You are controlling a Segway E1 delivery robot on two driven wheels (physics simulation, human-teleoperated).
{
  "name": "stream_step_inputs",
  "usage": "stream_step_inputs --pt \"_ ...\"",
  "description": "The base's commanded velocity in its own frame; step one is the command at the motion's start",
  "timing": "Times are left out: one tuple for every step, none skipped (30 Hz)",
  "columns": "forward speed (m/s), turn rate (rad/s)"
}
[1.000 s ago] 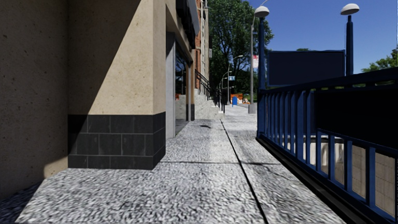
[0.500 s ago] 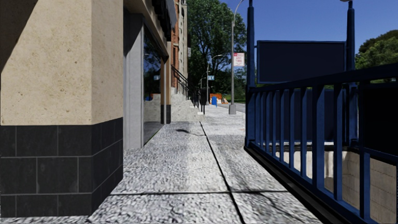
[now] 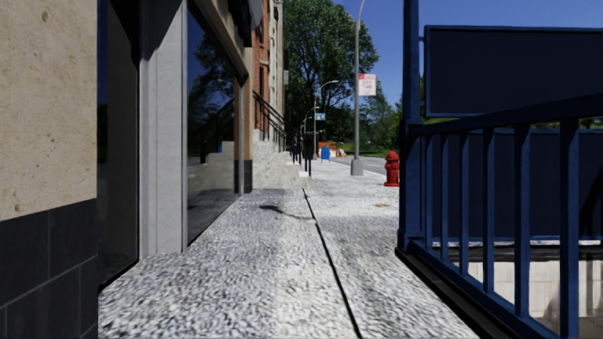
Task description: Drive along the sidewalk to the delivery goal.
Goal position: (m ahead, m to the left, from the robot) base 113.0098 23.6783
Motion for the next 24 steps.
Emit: stream_step_inputs --pt "1.84 0.00" --pt "1.84 0.00" --pt "1.86 0.00" --pt "1.88 0.00" --pt "1.89 0.00" --pt "1.89 0.00" --pt "1.89 0.00" --pt "1.89 0.00" --pt "1.89 0.00" --pt "1.89 0.00" --pt "1.89 0.00" --pt "1.89 0.00" --pt "1.89 0.00" --pt "1.89 0.00" --pt "1.91 0.00" --pt "2.00 0.00" --pt "2.00 0.00" --pt "2.00 0.00" --pt "2.00 0.00" --pt "2.00 0.00" --pt "2.00 0.00" --pt "2.00 0.00" --pt "2.00 0.00" --pt "2.00 0.00"
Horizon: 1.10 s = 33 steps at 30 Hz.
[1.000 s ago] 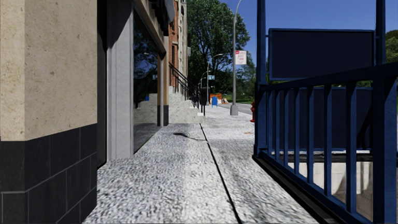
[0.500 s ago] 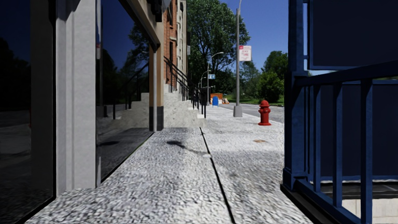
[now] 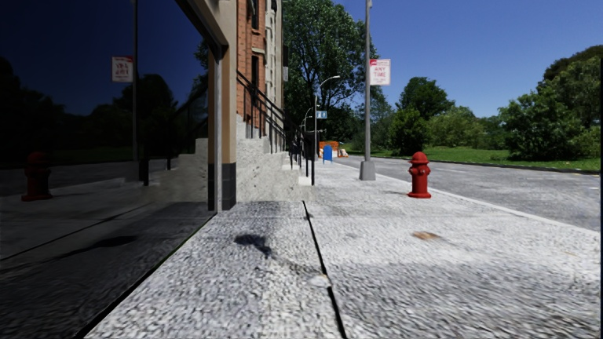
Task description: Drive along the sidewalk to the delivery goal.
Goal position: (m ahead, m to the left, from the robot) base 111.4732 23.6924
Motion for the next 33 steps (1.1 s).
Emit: stream_step_inputs --pt "2.00 -0.07" --pt "2.00 -0.07" --pt "1.99 -0.12" --pt "1.99 -0.15" --pt "1.99 -0.15" --pt "1.99 -0.17" --pt "1.97 -0.20" --pt "1.93 -0.25" --pt "1.93 -0.25" --pt "1.90 -0.32" --pt "1.84 -0.40" --pt "1.80 -0.43" --pt "1.80 -0.43" --pt "1.79 -0.44" --pt "1.78 -0.45" --pt "1.78 -0.45" --pt "1.78 -0.47" --pt "1.78 -0.50" --pt "1.78 -0.53" --pt "1.78 -0.53" --pt "1.77 -0.54" --pt "1.77 -0.55" --pt "1.77 -0.55" --pt "1.77 -0.55" --pt "1.77 -0.55" --pt "1.77 -0.55" --pt "1.77 -0.55" --pt "1.77 -0.55" --pt "1.77 -0.55" --pt "1.77 -0.55" --pt "1.77 -0.55" --pt "1.77 -0.55" --pt "1.77 -0.55"
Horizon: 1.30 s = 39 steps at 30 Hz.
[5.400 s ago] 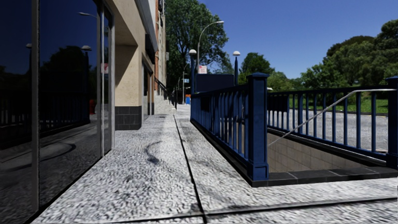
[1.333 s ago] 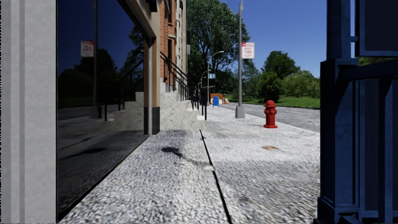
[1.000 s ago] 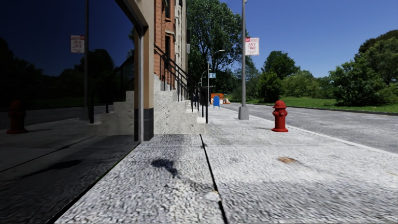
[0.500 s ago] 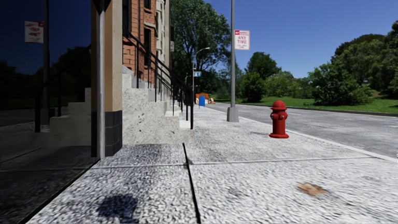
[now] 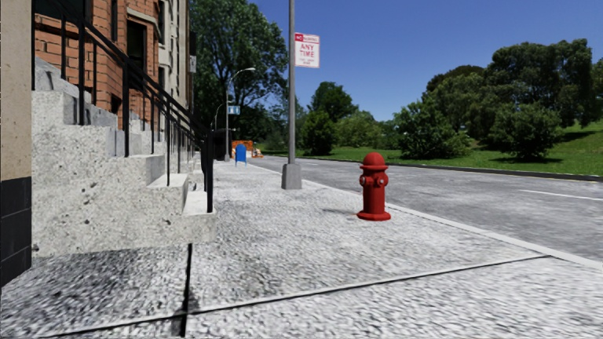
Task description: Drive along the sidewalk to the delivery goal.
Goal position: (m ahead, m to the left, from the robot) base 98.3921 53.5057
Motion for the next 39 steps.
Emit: stream_step_inputs --pt "1.77 -0.55" --pt "1.77 -0.55" --pt "1.77 -0.55" --pt "1.77 -0.15" --pt "1.77 0.00" --pt "1.77 0.00" --pt "1.77 0.00" --pt "1.77 0.00" --pt "1.77 0.00" --pt "1.77 0.00" --pt "1.77 0.00" --pt "1.77 0.00" --pt "1.77 0.00" --pt "1.77 0.00" --pt "1.77 0.00" --pt "1.77 0.13" --pt "1.77 0.32" --pt "1.77 0.32" --pt "1.77 0.44" --pt "1.77 0.49" --pt "1.77 0.51" --pt "1.77 0.51" --pt "1.77 0.51" --pt "1.77 0.52" --pt "1.77 0.52" --pt "1.77 0.52" --pt "1.77 0.52" --pt "1.77 0.52" --pt "1.77 0.52" --pt "1.77 0.53" --pt "1.77 0.54" --pt "1.77 0.54" --pt "1.77 0.54" --pt "1.77 0.54" --pt "1.77 0.54" --pt "1.77 0.53" --pt "1.77 0.42" --pt "1.77 0.42" --pt "1.77 0.00"
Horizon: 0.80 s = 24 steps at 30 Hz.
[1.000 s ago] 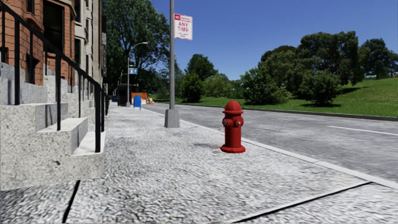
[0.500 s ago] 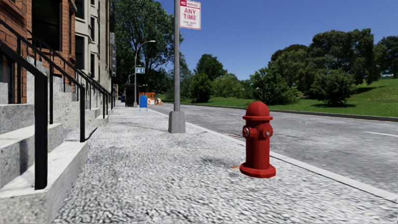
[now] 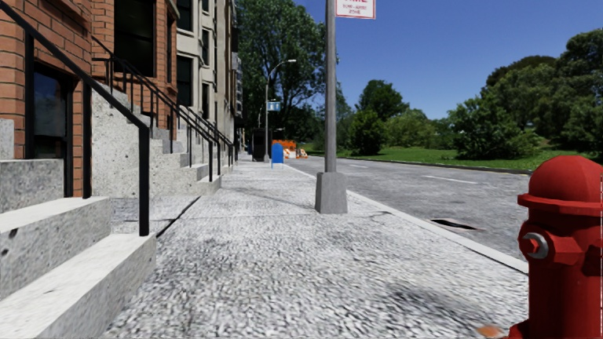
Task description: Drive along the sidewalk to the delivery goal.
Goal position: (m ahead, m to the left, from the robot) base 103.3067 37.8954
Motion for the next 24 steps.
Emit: stream_step_inputs --pt "1.77 0.00" --pt "1.77 0.00" --pt "1.77 0.00" --pt "1.77 0.00" --pt "1.77 0.00" --pt "1.77 0.00" --pt "1.77 0.00" --pt "1.77 0.00" --pt "1.77 0.04" --pt "1.77 0.25" --pt "1.77 0.25" --pt "1.77 0.36" --pt "1.77 0.39" --pt "1.77 0.40" --pt "1.77 0.40" --pt "1.77 0.45" --pt "1.77 0.46" --pt "1.77 0.48" --pt "1.77 0.49" --pt "1.77 0.49" --pt "1.77 0.51" --pt "1.77 0.52" --pt "1.77 0.52" --pt "1.77 0.52"
